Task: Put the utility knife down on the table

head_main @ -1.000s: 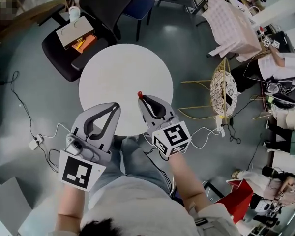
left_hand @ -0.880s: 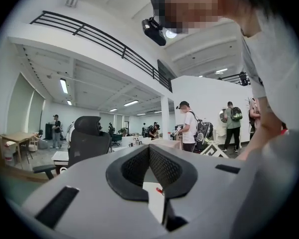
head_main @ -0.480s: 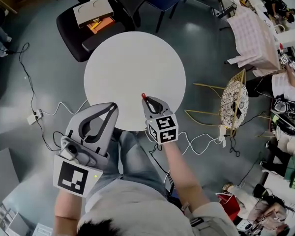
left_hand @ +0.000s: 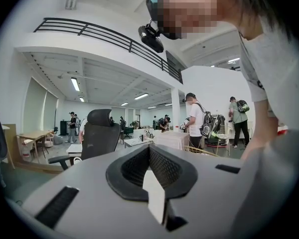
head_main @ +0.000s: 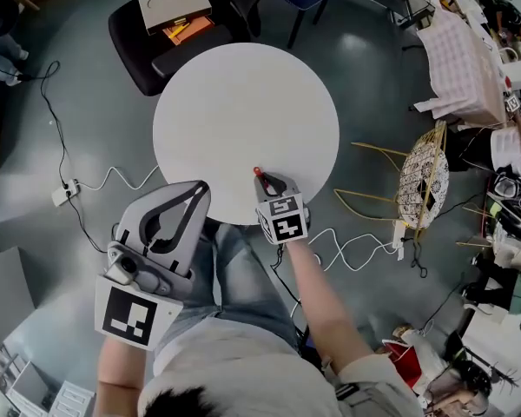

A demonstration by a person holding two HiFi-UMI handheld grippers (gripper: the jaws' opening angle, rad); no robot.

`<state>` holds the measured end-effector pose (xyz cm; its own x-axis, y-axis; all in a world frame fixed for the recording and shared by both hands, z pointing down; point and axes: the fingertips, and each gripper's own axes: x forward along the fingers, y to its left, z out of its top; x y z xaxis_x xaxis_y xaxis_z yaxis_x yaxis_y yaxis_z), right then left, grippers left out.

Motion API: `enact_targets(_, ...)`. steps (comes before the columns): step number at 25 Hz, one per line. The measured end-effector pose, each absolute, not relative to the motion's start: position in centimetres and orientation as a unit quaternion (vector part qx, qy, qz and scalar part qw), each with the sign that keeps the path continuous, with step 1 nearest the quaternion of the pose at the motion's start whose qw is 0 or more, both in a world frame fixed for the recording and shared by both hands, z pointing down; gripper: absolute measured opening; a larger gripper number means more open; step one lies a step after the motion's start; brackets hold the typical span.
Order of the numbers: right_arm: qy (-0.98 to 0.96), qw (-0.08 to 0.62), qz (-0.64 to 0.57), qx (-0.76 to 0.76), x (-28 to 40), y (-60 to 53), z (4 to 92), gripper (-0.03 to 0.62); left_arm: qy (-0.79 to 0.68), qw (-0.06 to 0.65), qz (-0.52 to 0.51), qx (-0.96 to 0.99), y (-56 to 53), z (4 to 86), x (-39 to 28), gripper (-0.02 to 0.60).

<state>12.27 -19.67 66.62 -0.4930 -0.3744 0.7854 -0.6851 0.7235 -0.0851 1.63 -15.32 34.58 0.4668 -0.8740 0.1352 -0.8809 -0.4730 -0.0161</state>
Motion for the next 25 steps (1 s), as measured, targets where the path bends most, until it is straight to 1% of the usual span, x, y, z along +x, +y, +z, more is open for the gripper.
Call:
enact_targets(11, -0.834, 0.404, 0.21, 0.311, 11.6, -19.6, 66.7, 0.064, -0.509, 0.03, 0.064, 0.858, -15.8, 34.7, 1.4, 0.009)
enact_targets(18, -0.836, 0.385, 0.215, 0.328, 11.6, -20.4, 65.4, 0.067, -0.489, 0.029, 0.063, 0.87, -16.9, 34.4, 1.4, 0.009)
enact_targets(20, -0.839, 0.368, 0.213, 0.338, 11.4, -20.7, 64.3, 0.034, -0.479, 0.026, 0.062, 0.875, -17.2, 34.2, 1.5, 0.009)
enact_targets(22, -0.843, 0.35, 0.214, 0.348, 11.2, -20.9, 62.9, 0.015, -0.468, 0.021, 0.061, 0.882, -17.4, 33.8, 1.8, 0.009)
enact_targets(25, -0.847, 0.328, 0.212, 0.36, 11.0, -21.0, 60.6, 0.009, -0.445, 0.015, 0.054, 0.894, -17.8, 33.0, 2.6, 0.009)
